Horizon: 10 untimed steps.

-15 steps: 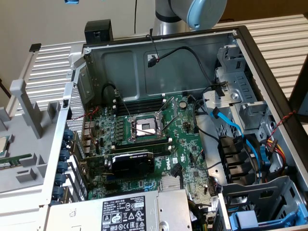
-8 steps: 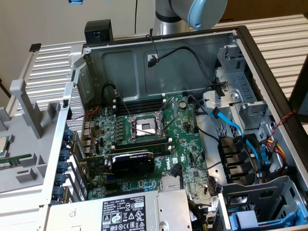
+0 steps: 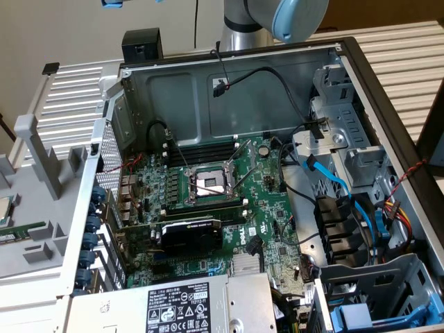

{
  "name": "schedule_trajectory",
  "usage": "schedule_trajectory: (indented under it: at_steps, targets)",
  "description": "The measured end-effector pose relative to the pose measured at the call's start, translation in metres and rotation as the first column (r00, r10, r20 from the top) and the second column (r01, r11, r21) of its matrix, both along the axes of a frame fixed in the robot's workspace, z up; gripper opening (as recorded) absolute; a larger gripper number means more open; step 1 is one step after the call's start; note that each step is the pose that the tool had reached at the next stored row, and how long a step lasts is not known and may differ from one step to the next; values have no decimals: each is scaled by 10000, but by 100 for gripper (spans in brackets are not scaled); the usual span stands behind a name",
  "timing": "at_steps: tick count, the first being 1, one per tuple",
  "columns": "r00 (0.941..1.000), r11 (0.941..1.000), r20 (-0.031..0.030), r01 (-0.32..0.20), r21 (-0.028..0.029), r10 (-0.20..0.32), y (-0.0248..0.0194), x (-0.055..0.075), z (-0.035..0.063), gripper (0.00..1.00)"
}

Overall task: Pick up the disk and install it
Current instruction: 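Pick up the disk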

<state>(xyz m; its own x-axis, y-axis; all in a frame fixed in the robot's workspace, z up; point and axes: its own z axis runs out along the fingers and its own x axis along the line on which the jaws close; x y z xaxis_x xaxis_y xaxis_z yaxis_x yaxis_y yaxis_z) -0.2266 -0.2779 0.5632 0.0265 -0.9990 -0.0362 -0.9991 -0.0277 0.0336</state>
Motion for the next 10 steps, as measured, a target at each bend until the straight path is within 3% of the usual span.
schedule_trajectory:
  at_steps: [10]
  targets:
    - [10000,10000,25,0,-10,0,-146,77,0,37]
